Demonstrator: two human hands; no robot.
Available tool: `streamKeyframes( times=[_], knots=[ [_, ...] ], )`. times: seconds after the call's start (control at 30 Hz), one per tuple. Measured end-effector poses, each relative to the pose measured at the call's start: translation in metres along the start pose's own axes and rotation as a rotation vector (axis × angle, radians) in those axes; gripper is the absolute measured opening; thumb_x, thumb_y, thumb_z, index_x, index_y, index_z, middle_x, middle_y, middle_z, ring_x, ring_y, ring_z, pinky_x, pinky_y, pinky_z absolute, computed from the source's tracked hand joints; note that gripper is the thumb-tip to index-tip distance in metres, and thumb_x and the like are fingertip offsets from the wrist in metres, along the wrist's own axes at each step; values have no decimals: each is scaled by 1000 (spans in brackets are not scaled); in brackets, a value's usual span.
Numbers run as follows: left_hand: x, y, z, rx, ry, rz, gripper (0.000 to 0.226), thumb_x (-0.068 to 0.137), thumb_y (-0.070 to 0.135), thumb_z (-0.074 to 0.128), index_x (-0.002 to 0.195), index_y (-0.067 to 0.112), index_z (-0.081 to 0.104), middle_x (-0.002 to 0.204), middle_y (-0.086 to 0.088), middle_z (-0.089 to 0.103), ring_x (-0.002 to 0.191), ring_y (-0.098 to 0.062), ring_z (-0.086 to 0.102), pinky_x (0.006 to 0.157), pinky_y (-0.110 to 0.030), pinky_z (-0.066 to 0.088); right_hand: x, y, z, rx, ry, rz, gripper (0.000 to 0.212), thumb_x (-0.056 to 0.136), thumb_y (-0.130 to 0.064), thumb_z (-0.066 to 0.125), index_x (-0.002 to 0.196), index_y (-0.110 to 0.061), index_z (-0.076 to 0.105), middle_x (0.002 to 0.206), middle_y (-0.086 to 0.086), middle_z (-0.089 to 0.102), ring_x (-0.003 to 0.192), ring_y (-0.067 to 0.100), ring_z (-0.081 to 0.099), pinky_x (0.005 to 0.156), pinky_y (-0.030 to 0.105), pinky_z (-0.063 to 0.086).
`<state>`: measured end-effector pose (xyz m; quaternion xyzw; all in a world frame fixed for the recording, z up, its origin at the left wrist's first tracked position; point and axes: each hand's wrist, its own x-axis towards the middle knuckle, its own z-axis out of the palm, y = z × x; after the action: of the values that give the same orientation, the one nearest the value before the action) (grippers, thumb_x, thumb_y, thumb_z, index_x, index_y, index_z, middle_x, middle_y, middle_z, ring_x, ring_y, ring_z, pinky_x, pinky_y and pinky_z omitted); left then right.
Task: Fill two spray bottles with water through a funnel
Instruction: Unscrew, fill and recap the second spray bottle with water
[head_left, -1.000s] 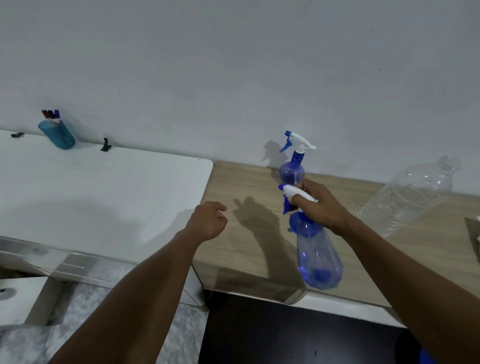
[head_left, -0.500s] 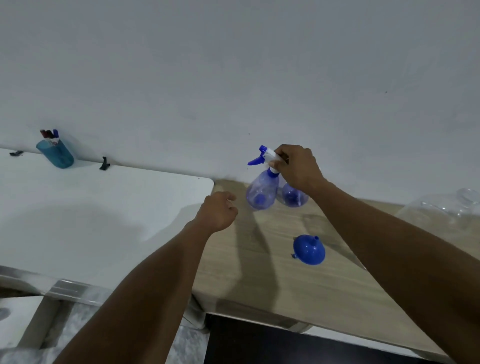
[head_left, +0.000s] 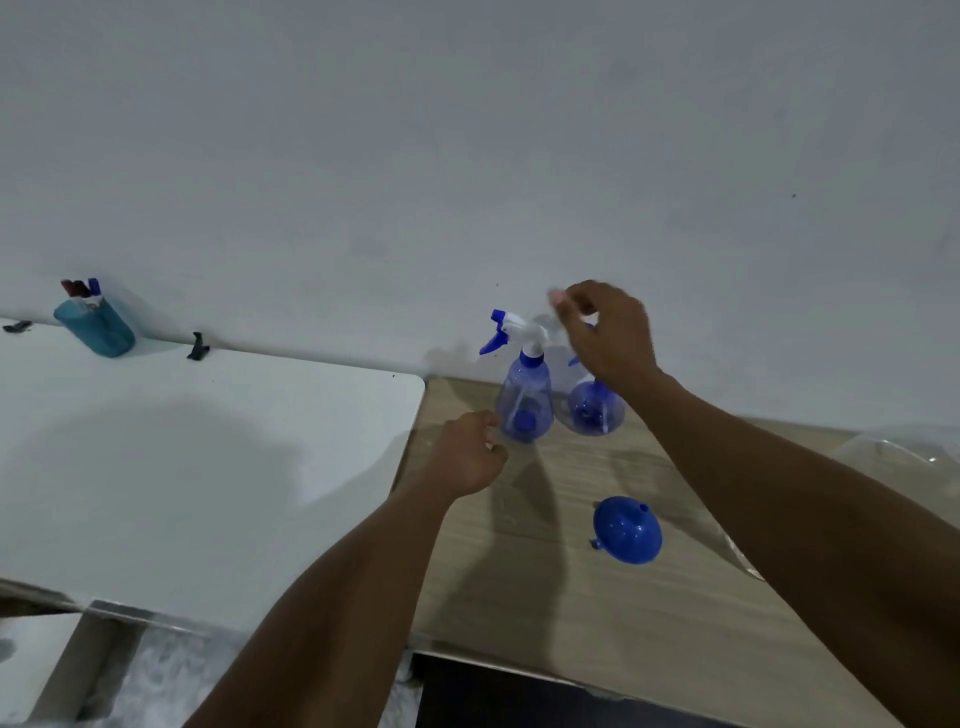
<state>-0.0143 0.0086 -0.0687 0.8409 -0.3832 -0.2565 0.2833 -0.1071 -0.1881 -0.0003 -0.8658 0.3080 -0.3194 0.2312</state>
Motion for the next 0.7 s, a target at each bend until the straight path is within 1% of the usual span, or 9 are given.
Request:
streamKeyframes(
  times=[0.07, 0.13, 0.2, 0.23, 0.3, 0.4, 0.53, 0.6, 0.7],
  knots=[
    [-1, 2, 5, -10, -14, -3, 47, 93, 19, 61, 139, 18, 54, 130, -2, 63, 115, -19, 61, 86, -18, 37, 1, 21, -10, -94, 107, 66, 40, 95, -53, 54, 111, -18, 66, 104, 0, 68, 103, 20, 58, 83, 32, 47],
    [-4, 5, 11, -13, -26, -7, 47, 93, 19, 62, 139, 18, 54, 128, -2, 64, 113, -19, 61, 88, -19, 38, 0, 42, -15, -223, -84, 154, 43, 90, -46, 63, 123, -19, 61, 116, 4, 66, 111, 27, 56, 89, 39, 50],
    [-7, 8, 18, -16, -36, -8, 48, 92, 20, 63, 139, 20, 54, 127, -1, 64, 110, -18, 62, 89, -19, 39, -7, 57, -15, -297, -280, 201, 40, 89, -41, 66, 122, -19, 60, 116, 8, 68, 105, 31, 61, 87, 41, 51],
    [-9, 9, 21, -15, -41, -5, 49, 91, 21, 64, 139, 21, 54, 126, 0, 64, 108, -17, 63, 90, -19, 40, -13, 61, -15, -297, -304, 211, 34, 91, -38, 66, 118, -18, 60, 111, 9, 69, 99, 32, 63, 84, 41, 52],
    [-12, 12, 27, -18, -55, 11, 49, 90, 21, 64, 139, 23, 55, 125, 1, 64, 107, -17, 63, 91, -21, 43, -23, 65, -17, -279, -263, 201, 25, 94, -32, 64, 111, -14, 60, 102, 11, 70, 89, 32, 64, 78, 40, 52],
    [-20, 22, 34, -17, -68, 53, 53, 89, 21, 66, 141, 24, 53, 128, -1, 63, 108, -19, 64, 97, -27, 47, -35, 61, -31, -270, -209, 148, 26, 95, -32, 64, 110, -11, 60, 100, 11, 70, 86, 32, 64, 77, 43, 53],
    [-31, 34, 45, -51, -50, 129, 72, 83, 31, 76, 147, 24, 44, 143, 0, 53, 125, -21, 55, 104, -35, 46, -49, 37, -63, -221, -189, 40, 27, 96, -33, 64, 110, -10, 59, 97, 6, 67, 83, 27, 63, 75, 43, 53],
    [-38, 42, 47, -54, -11, 204, 83, 77, 37, 82, 148, 23, 41, 145, 2, 49, 127, -14, 50, 101, -28, 43, -61, 21, -78, -208, -211, -10, 26, 96, -33, 64, 110, -12, 59, 95, 4, 66, 80, 23, 61, 71, 38, 51],
    [-54, 52, 52, -50, 9, 312, 79, 74, 32, 86, 140, 17, 47, 134, 5, 52, 115, -3, 45, 98, -22, 40, -90, 2, -90, -201, -271, -49, 22, 96, -31, 64, 109, -14, 59, 90, -3, 62, 78, 18, 57, 68, 31, 42]
  ],
)
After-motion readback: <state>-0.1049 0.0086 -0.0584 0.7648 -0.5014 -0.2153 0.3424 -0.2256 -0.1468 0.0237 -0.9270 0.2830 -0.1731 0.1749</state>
